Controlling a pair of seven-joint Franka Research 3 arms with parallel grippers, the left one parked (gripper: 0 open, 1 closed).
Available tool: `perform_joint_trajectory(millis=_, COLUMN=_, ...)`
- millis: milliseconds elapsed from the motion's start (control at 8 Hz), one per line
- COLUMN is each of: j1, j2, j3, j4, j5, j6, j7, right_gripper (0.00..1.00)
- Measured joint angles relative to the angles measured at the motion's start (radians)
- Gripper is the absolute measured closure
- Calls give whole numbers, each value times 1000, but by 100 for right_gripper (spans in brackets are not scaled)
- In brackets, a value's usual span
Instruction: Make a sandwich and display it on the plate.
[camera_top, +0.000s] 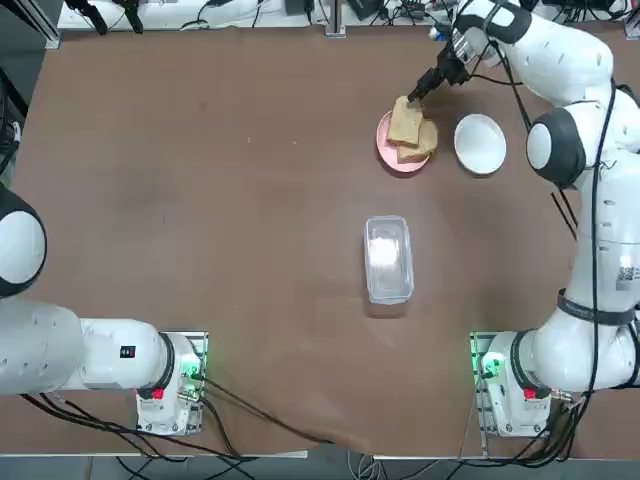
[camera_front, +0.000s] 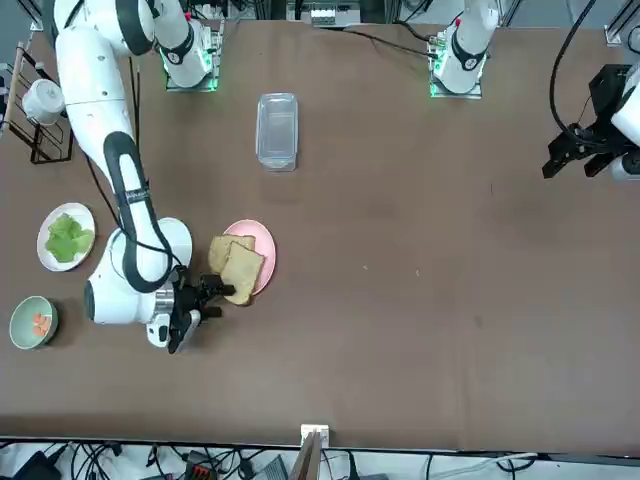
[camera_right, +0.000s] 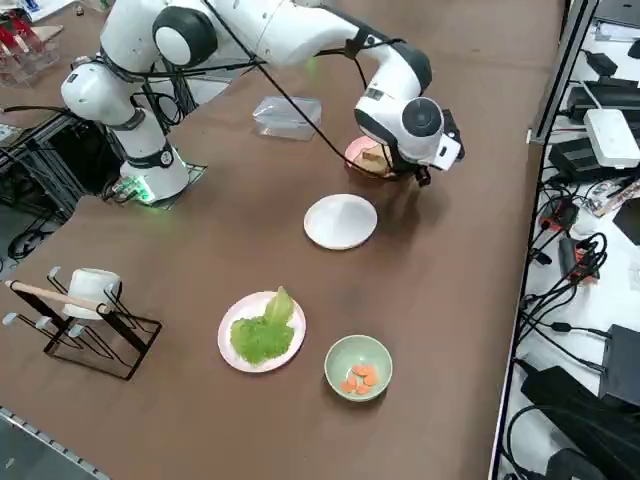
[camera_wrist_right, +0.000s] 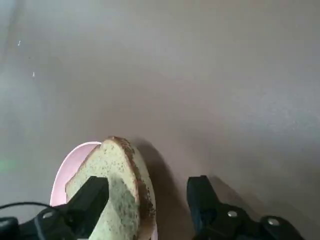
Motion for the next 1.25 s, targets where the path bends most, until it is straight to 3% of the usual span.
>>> perform_joint_trajectory(millis=625, j1=0, j2=0, j3=0, j4=5, j5=0, j6=-10, j7=5, right_gripper=22)
perform_joint_trajectory(millis=1000, j1=-4, j2=1, j3=0, j4=6, j5=0, j6=-64, j7=4, right_gripper=37)
perform_joint_trajectory(millis=1250, j1=-6, j2=1, j3=0, j4=8, j5=0, j6=-75, j7=5, right_gripper=38)
